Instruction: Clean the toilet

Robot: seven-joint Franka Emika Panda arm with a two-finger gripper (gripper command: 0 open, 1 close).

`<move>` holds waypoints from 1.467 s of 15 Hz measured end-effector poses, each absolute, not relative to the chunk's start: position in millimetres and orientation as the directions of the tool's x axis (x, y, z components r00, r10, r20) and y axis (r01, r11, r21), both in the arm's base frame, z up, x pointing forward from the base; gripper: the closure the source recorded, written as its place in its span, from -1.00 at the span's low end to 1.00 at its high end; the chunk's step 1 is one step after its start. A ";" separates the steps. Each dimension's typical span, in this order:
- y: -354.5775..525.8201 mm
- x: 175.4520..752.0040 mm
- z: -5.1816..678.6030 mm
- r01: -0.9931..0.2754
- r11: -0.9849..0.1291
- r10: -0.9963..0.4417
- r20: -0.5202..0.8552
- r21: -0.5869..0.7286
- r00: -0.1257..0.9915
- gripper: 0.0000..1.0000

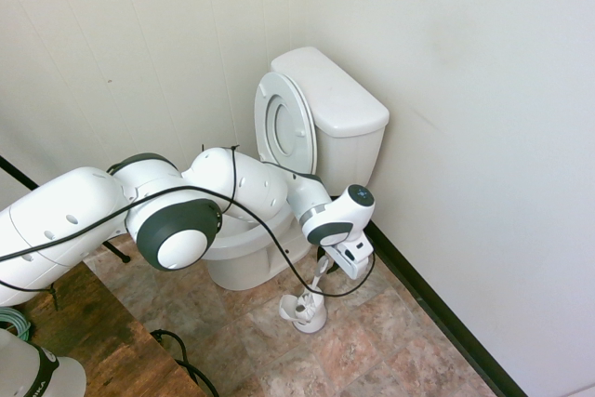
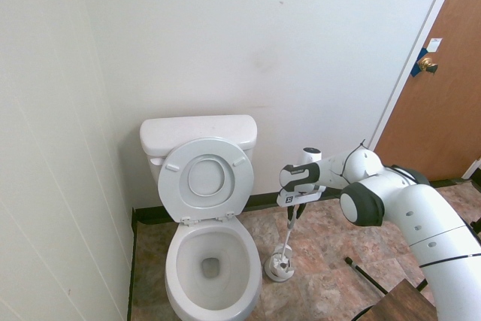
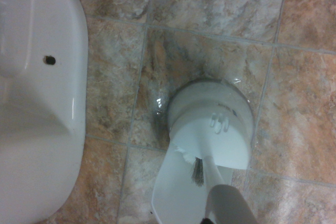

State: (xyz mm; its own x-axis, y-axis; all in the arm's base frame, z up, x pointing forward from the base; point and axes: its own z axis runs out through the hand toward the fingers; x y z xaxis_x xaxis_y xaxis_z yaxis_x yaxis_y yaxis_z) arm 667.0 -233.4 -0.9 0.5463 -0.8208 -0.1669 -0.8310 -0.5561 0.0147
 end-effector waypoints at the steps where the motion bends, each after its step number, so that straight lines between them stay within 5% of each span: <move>1: -232.4 667.8 0.4 -0.830 -0.558 -0.820 -0.166 0.014 0.548 1.00; 13: -195.0 618.3 29.9 -0.810 -0.581 -0.812 -0.127 0.075 0.570 1.00; 22: -167.6 557.1 160.3 -0.787 -0.608 -0.794 -0.058 0.102 0.605 1.00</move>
State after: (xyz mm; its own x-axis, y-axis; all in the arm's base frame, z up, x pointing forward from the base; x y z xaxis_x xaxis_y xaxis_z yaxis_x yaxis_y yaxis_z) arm 557.1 -167.6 160.3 0.6055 -0.7938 -0.0581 -0.7874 -0.6080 0.1016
